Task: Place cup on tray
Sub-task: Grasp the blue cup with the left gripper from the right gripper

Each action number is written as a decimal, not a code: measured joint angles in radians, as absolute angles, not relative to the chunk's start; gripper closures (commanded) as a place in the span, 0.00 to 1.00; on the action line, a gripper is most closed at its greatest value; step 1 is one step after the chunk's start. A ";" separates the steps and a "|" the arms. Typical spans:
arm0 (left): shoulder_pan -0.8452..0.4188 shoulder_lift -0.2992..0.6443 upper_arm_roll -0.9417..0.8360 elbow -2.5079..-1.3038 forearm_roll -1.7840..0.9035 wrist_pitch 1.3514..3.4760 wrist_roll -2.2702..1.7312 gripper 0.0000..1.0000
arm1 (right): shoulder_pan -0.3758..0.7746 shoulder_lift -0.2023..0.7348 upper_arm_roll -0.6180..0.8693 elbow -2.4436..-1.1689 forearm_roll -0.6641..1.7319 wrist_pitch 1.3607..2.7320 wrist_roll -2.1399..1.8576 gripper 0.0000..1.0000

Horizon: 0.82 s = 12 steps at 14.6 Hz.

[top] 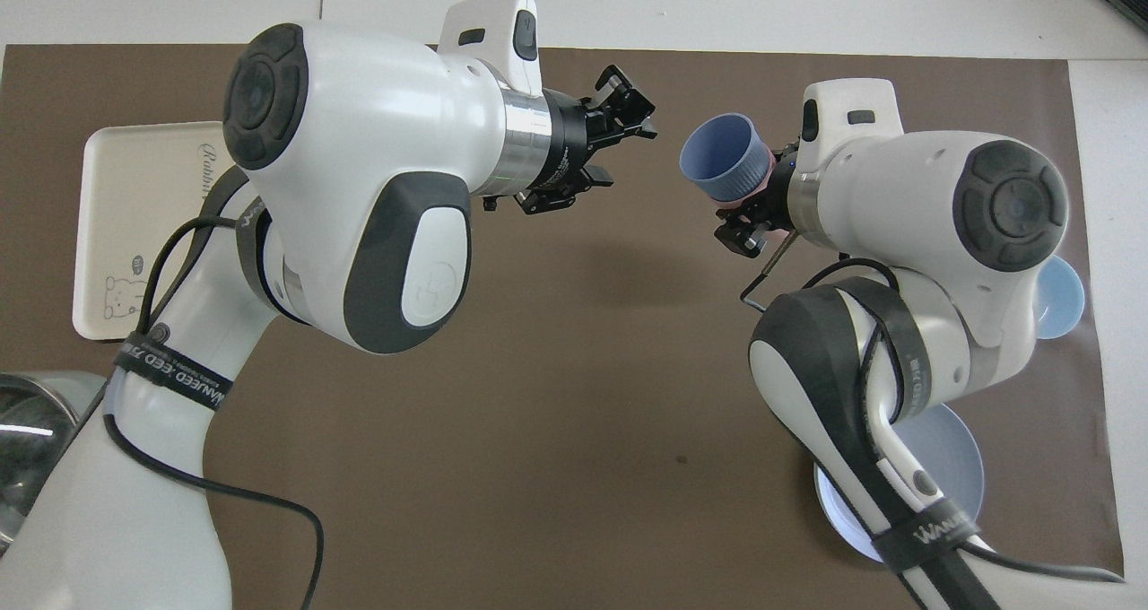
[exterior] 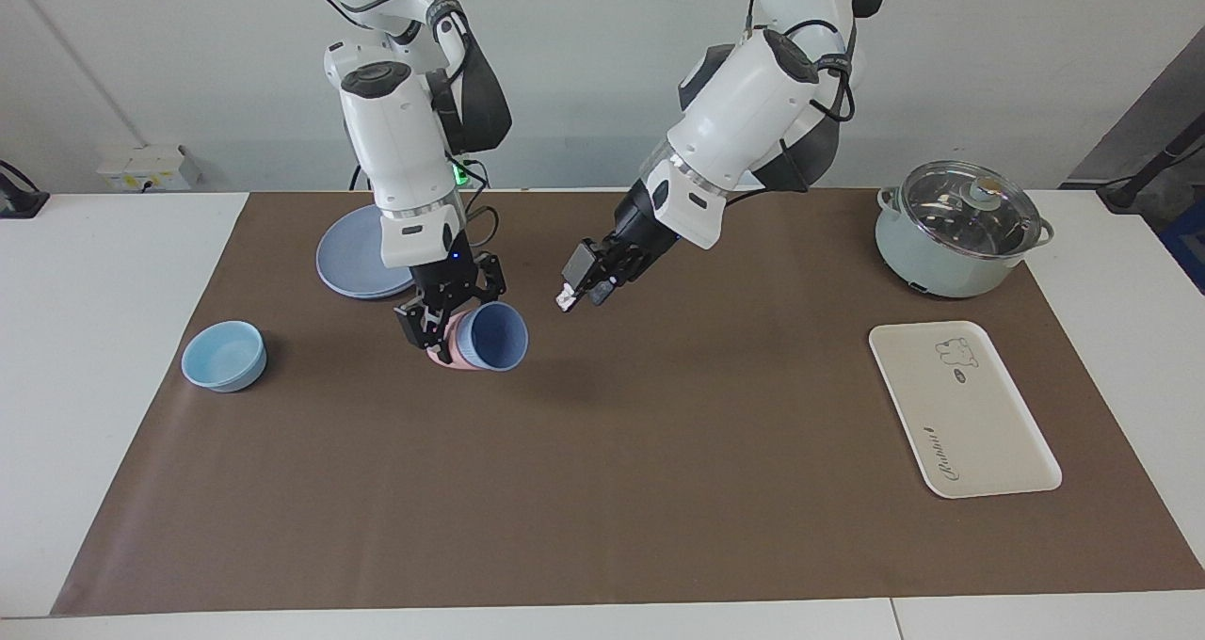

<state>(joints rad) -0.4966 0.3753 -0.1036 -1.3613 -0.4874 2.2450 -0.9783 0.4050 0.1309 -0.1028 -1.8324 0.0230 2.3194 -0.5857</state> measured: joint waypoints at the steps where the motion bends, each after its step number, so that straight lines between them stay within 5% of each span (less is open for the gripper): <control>1: -0.502 0.387 -0.103 -1.361 -0.491 2.266 -0.982 0.41 | 0.412 0.131 -0.103 -1.829 0.003 2.313 -0.580 1.00; 8: -0.547 0.477 -0.104 -1.359 -0.494 2.359 -0.992 0.47 | 0.437 0.131 -0.103 -1.828 -0.072 2.288 -0.579 1.00; 12: -0.581 0.491 -0.105 -1.359 -0.495 2.359 -0.995 0.74 | 0.443 0.131 -0.103 -1.828 -0.081 2.287 -0.579 1.00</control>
<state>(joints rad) -0.5808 0.4912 -0.1047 -1.3591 -0.4950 2.3593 -0.9945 0.4429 0.1309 -0.1031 -1.8281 -0.0813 2.2868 -0.5789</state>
